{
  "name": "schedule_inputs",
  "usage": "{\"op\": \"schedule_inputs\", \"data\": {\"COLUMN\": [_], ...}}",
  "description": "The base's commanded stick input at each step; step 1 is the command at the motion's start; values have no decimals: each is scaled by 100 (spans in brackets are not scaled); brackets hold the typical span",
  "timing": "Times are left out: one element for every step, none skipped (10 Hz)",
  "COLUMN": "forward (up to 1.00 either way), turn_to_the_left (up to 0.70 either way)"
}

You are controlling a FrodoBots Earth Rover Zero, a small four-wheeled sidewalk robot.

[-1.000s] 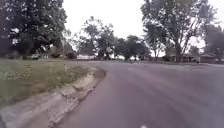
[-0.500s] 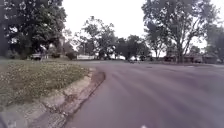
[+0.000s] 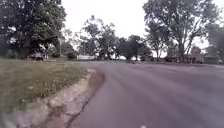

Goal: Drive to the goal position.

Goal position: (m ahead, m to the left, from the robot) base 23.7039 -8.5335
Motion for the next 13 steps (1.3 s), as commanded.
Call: {"op": "schedule_inputs", "data": {"forward": [100,100,100,100,100,100,100,100,100,100,100,100,100], "turn_to_the_left": [0,0,0,-8,-38,-37,-23,0,0,0,0,0,0]}}
